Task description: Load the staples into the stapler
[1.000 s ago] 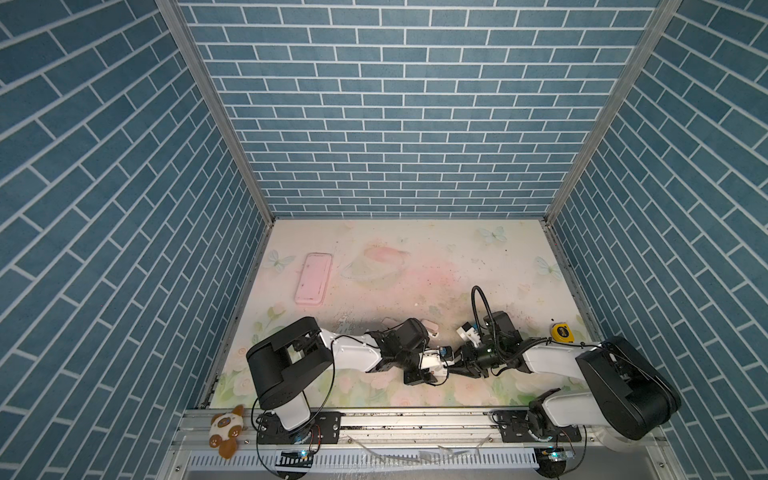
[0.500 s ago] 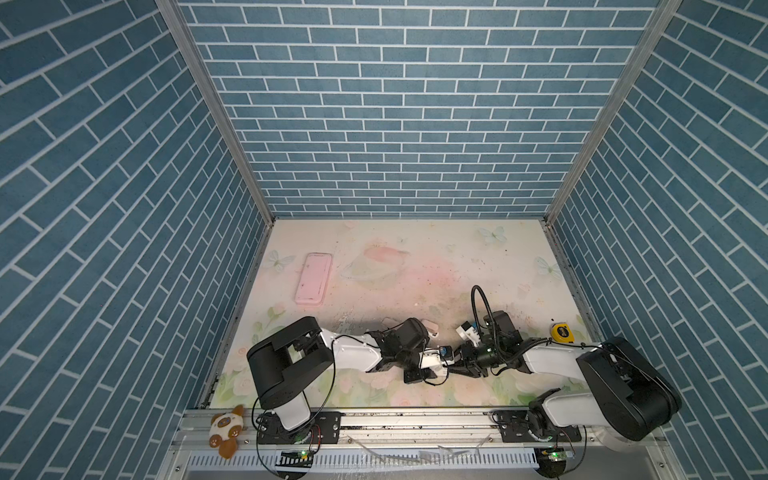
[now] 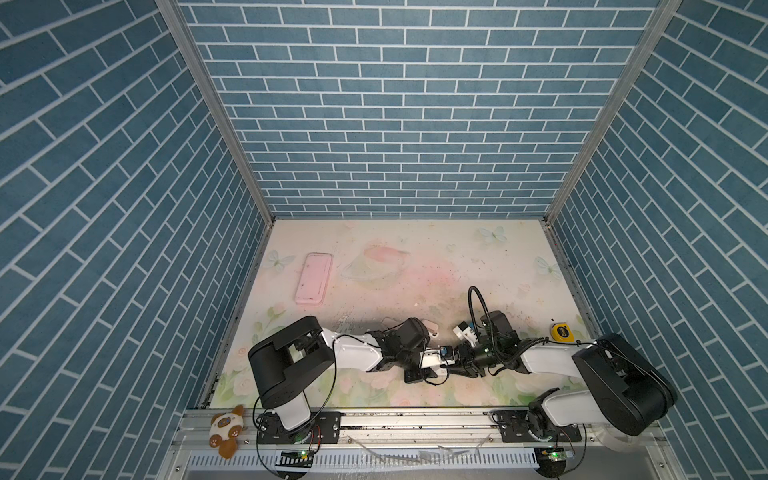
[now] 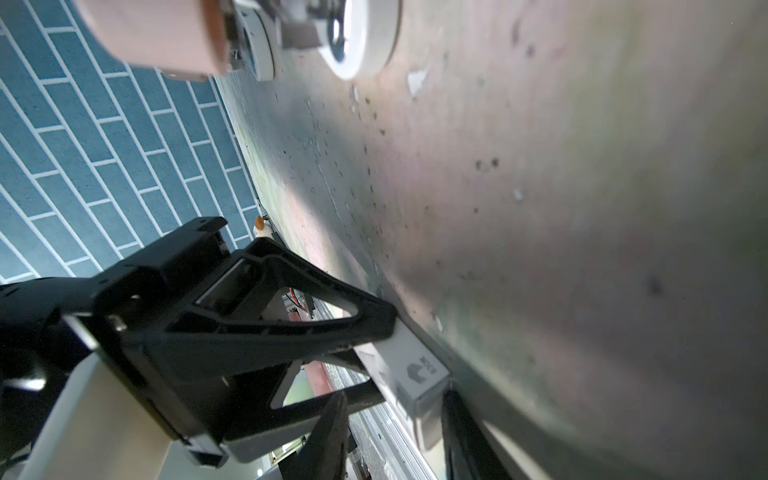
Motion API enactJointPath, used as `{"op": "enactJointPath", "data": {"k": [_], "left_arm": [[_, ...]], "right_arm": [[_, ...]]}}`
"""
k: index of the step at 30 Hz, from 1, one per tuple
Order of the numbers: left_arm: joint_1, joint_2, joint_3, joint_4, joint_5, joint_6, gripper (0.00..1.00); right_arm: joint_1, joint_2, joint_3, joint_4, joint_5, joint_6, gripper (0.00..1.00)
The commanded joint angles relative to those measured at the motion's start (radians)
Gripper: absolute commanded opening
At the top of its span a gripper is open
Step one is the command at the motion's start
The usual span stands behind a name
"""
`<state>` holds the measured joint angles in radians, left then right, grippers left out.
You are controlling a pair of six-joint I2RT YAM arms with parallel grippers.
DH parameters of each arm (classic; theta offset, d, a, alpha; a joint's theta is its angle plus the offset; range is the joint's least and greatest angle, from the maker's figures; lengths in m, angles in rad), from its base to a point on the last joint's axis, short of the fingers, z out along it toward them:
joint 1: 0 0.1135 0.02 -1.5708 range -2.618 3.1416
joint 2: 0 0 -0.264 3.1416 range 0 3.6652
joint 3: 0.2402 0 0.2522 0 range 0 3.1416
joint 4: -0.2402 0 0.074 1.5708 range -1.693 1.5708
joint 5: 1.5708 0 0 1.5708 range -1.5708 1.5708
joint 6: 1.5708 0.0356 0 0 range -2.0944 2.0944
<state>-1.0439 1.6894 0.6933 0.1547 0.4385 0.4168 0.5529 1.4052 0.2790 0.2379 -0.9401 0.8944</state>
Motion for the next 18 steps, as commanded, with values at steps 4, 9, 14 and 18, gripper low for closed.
{"op": "enactJointPath", "data": {"k": [4, 9, 14, 18], "left_arm": [[-0.004, 0.065, -0.023, -0.171, -0.002, -0.007, 0.30], [-0.003, 0.070, -0.018, -0.179, 0.000, -0.005, 0.30], [-0.004, 0.071, -0.015, -0.185, 0.011, -0.003, 0.33], [-0.004, 0.071, -0.012, -0.188, 0.012, -0.003, 0.33]], "right_arm": [[0.010, 0.015, -0.011, 0.044, -0.011, 0.032, 0.38], [0.012, 0.007, -0.015, 0.054, -0.008, 0.037, 0.38], [0.015, 0.019, -0.016, 0.087, -0.009, 0.050, 0.38], [0.019, 0.036, -0.016, 0.116, -0.014, 0.064, 0.38]]}}
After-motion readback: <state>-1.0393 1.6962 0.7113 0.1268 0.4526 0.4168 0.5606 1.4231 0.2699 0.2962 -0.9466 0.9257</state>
